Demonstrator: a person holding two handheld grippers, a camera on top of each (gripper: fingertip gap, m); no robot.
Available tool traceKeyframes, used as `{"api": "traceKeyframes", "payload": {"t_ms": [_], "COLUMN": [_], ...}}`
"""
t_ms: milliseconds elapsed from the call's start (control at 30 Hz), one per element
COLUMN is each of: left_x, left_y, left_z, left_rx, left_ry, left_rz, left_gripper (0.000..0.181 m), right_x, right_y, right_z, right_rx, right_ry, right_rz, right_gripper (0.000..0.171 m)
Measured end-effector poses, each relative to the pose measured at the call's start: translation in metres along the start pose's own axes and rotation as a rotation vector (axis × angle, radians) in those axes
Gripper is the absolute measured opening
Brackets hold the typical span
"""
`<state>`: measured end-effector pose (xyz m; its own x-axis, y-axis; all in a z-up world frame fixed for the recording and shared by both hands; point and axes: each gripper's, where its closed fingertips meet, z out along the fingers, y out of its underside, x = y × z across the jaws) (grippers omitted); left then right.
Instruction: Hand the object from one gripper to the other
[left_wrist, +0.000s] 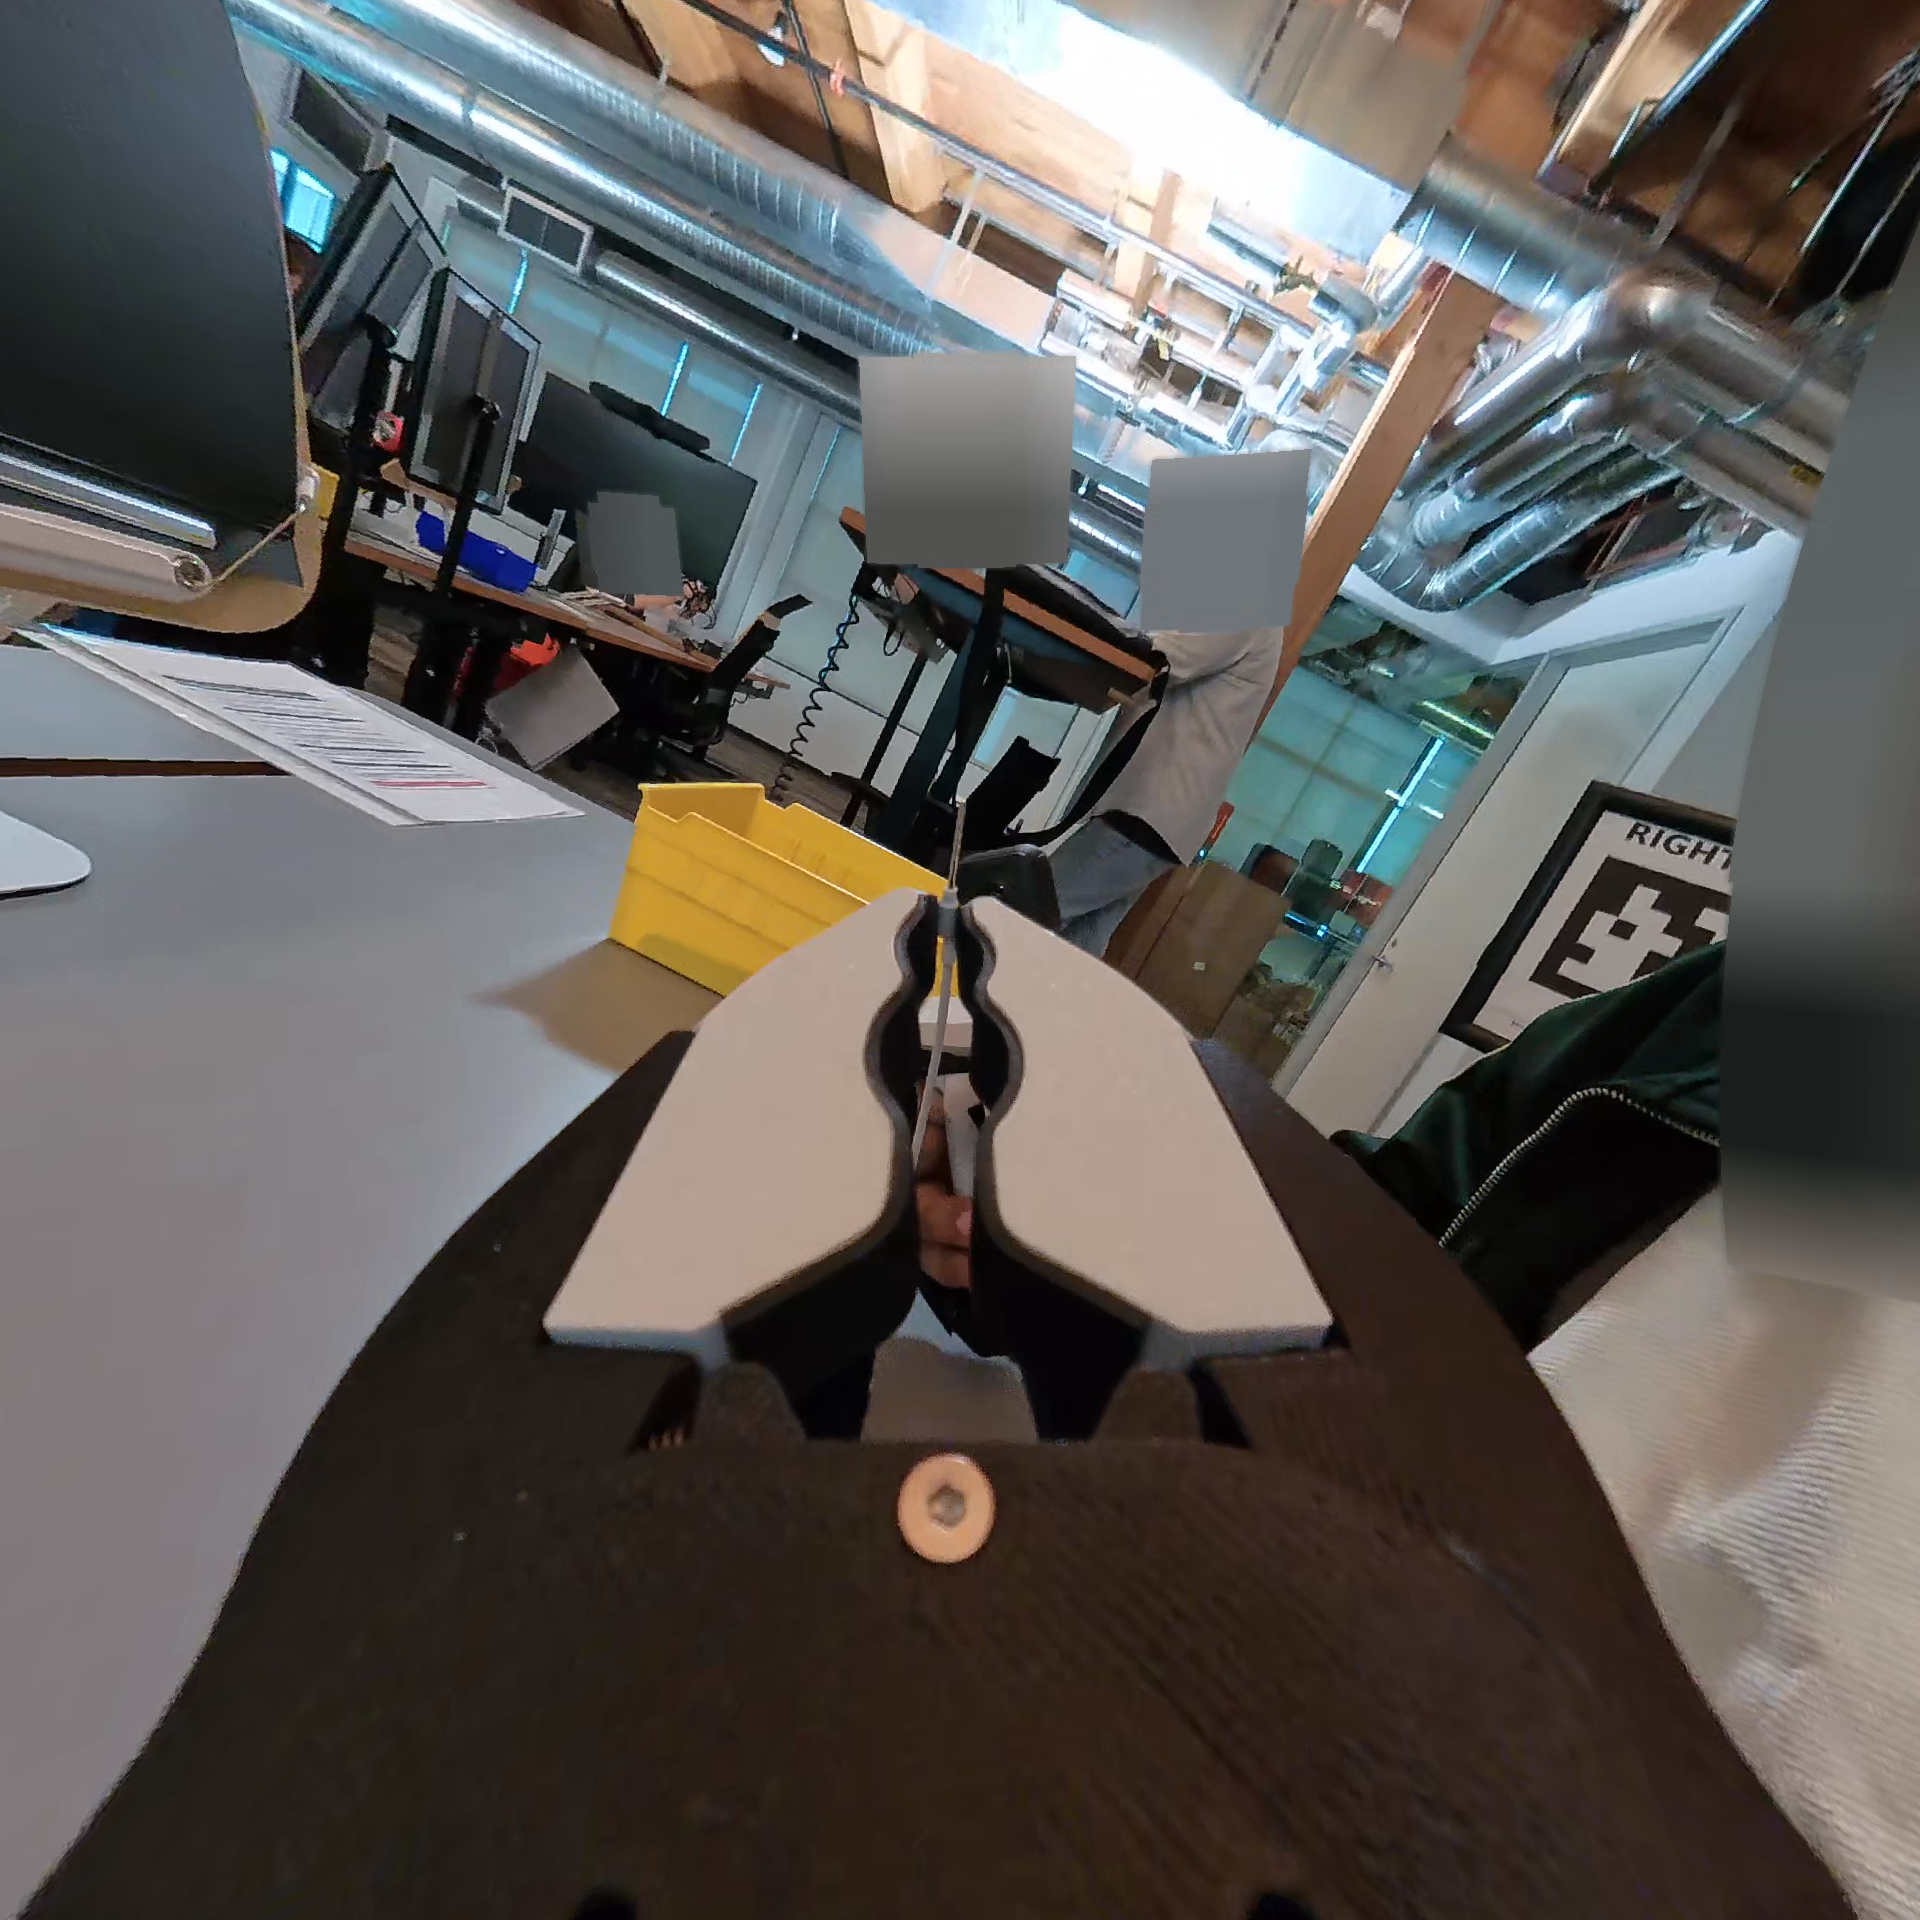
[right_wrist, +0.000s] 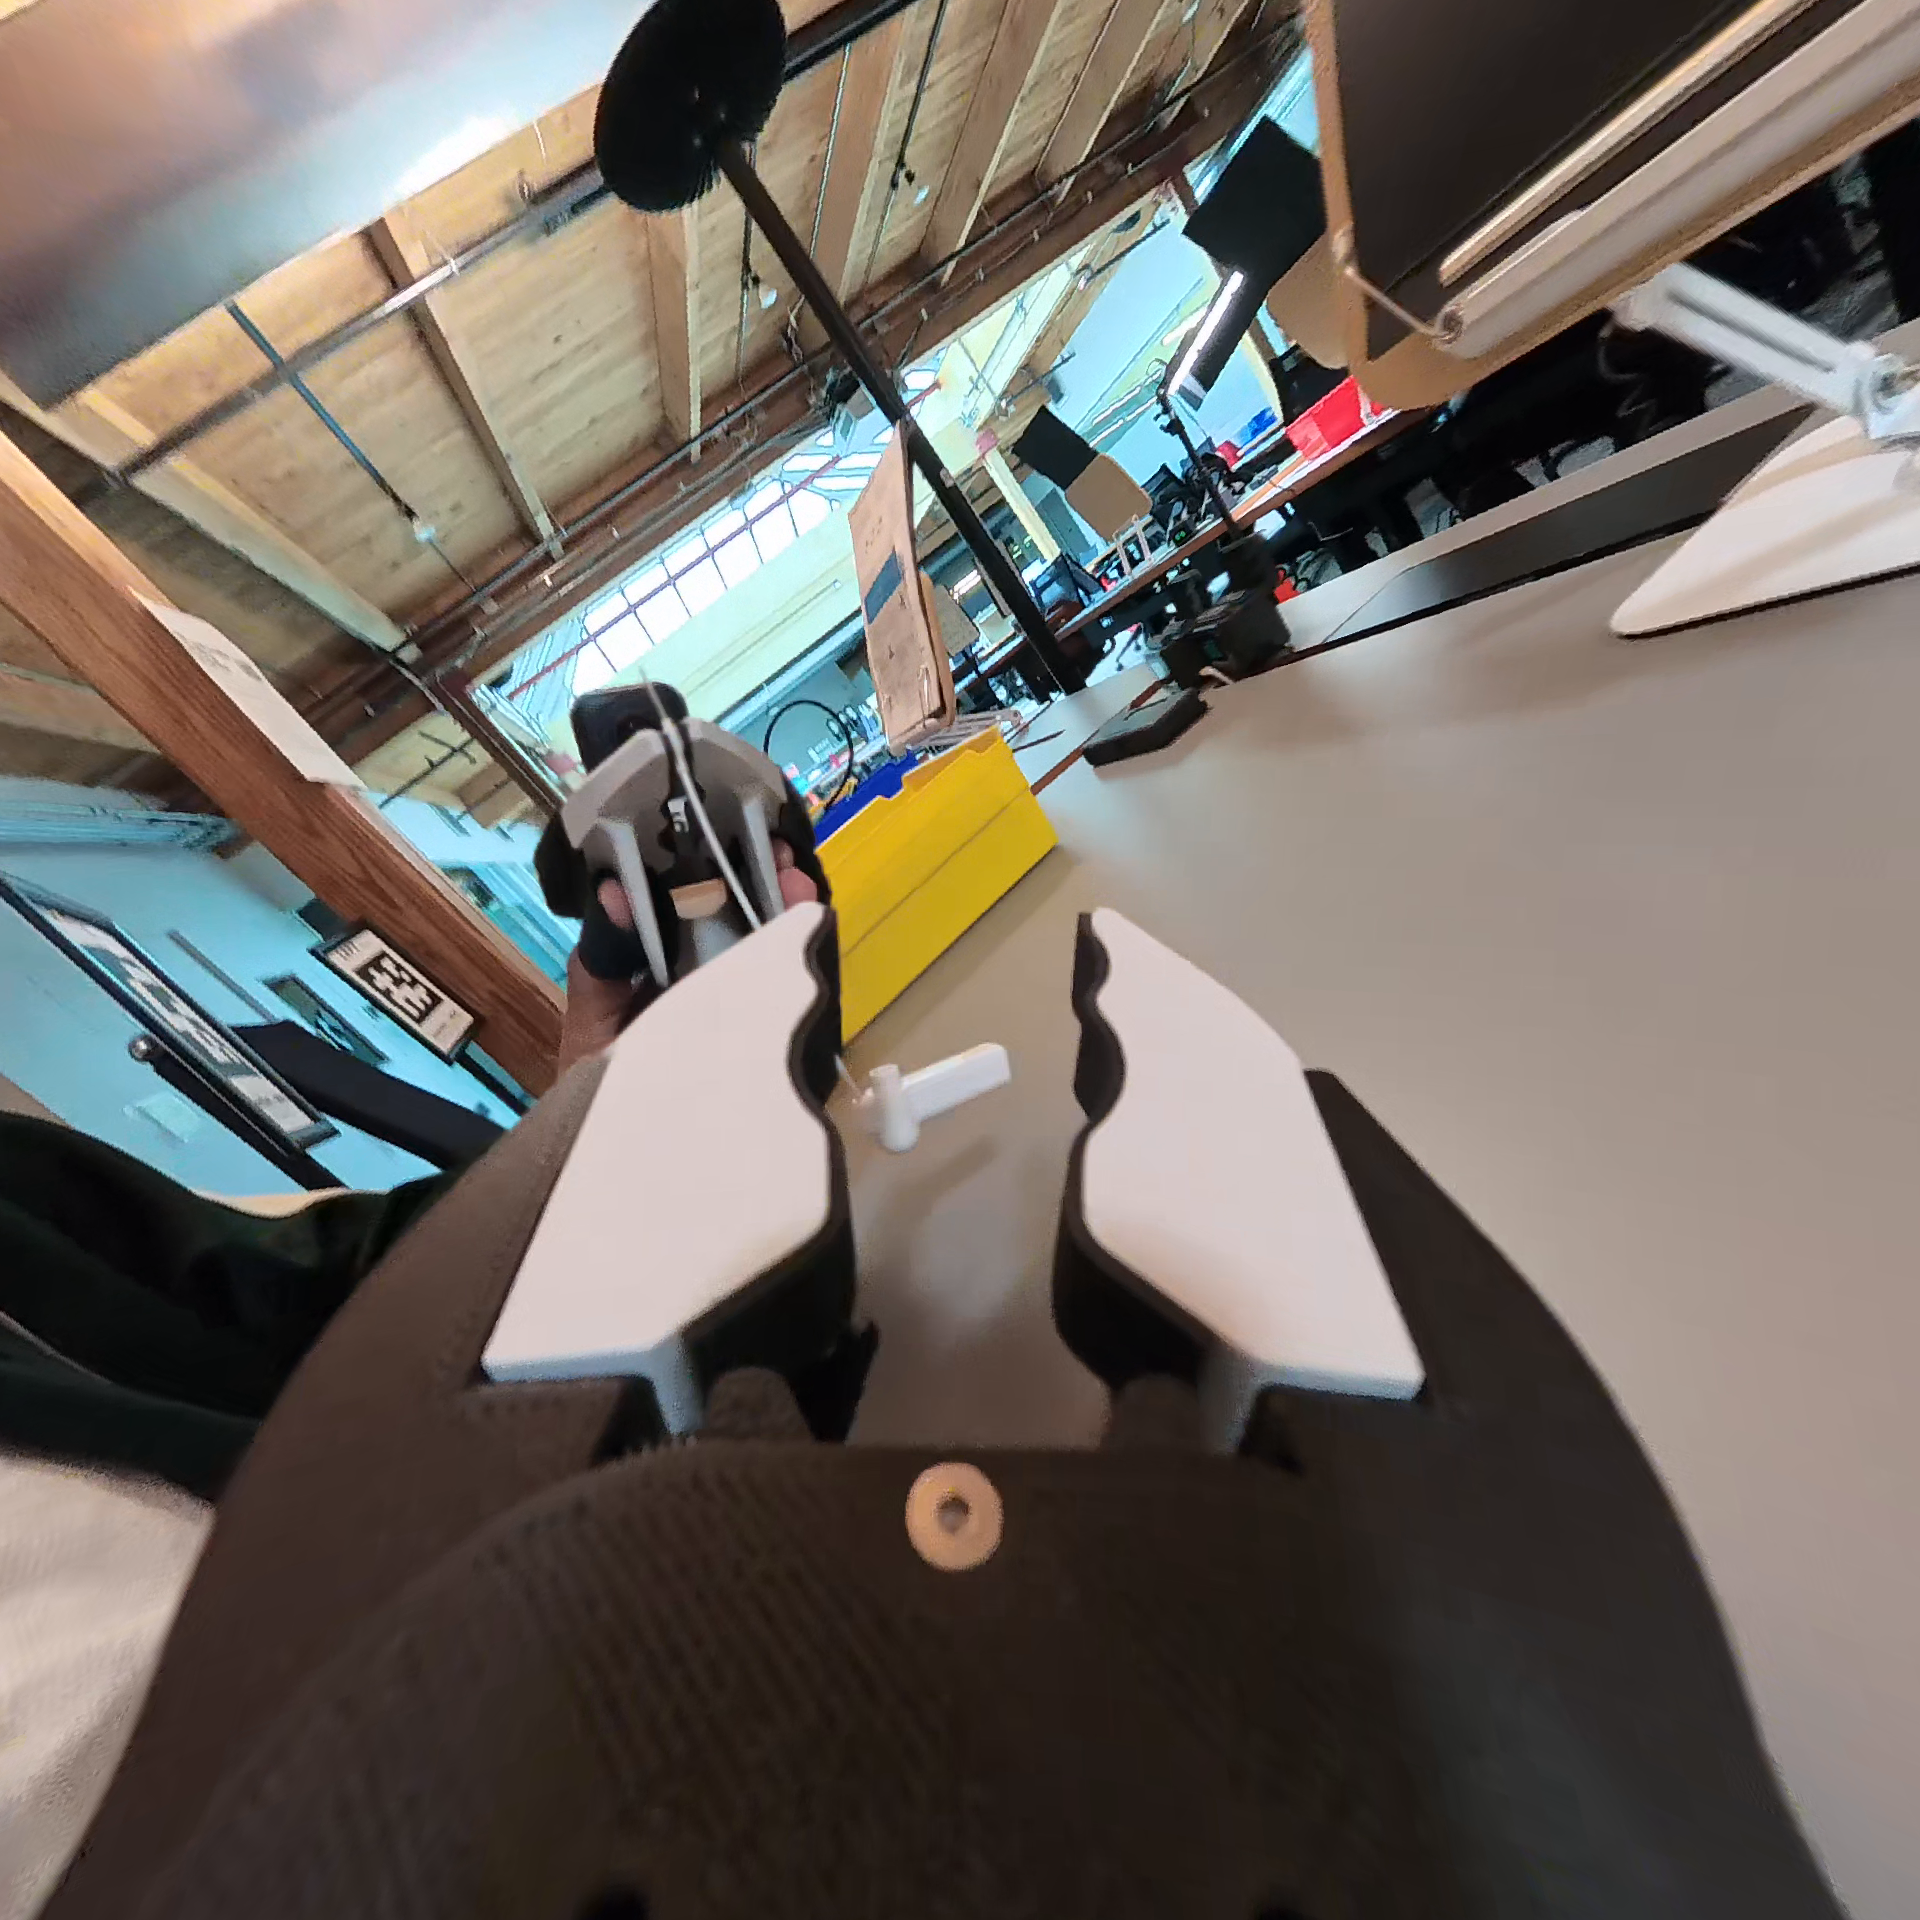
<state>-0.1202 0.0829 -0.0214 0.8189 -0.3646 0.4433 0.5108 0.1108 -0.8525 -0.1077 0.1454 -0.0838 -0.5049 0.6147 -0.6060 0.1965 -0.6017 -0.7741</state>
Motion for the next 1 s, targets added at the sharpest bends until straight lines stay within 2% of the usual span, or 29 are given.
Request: {"api": "traceKeyframes", "payload": {"t_ms": [267,467,900,1000], "left_x": [-0.003,0.0,0.012,0.013], "left_y": [0.007,0.022,0.053,0.057], "left_z": [0.001,0.007,0.019,0.02], "left_rx": [-0.034,-0.118,-0.268,-0.278], "left_ry": [-0.004,0.015,0.067,0.077], "left_rz": [-0.017,-0.021,-0.003,-0.016], "left_gripper": [0.003,0.002,0.002,0.002], "right_x": [-0.019,-0.032,-0.047,-0.049], "right_y": [0.03,0.057,0.049,0.048], "right_z": [0.009,0.011,0.011,0.011], "right_rx": [-0.203,-0.359,-0.295,-0.288], "right_ry": [-0.032,-0.088,-0.168,-0.176], "right_rz": [-0.271,-0.499,-0.413,-0.405], "right_gripper": [0.024,0.016,0.015,0.009]}}
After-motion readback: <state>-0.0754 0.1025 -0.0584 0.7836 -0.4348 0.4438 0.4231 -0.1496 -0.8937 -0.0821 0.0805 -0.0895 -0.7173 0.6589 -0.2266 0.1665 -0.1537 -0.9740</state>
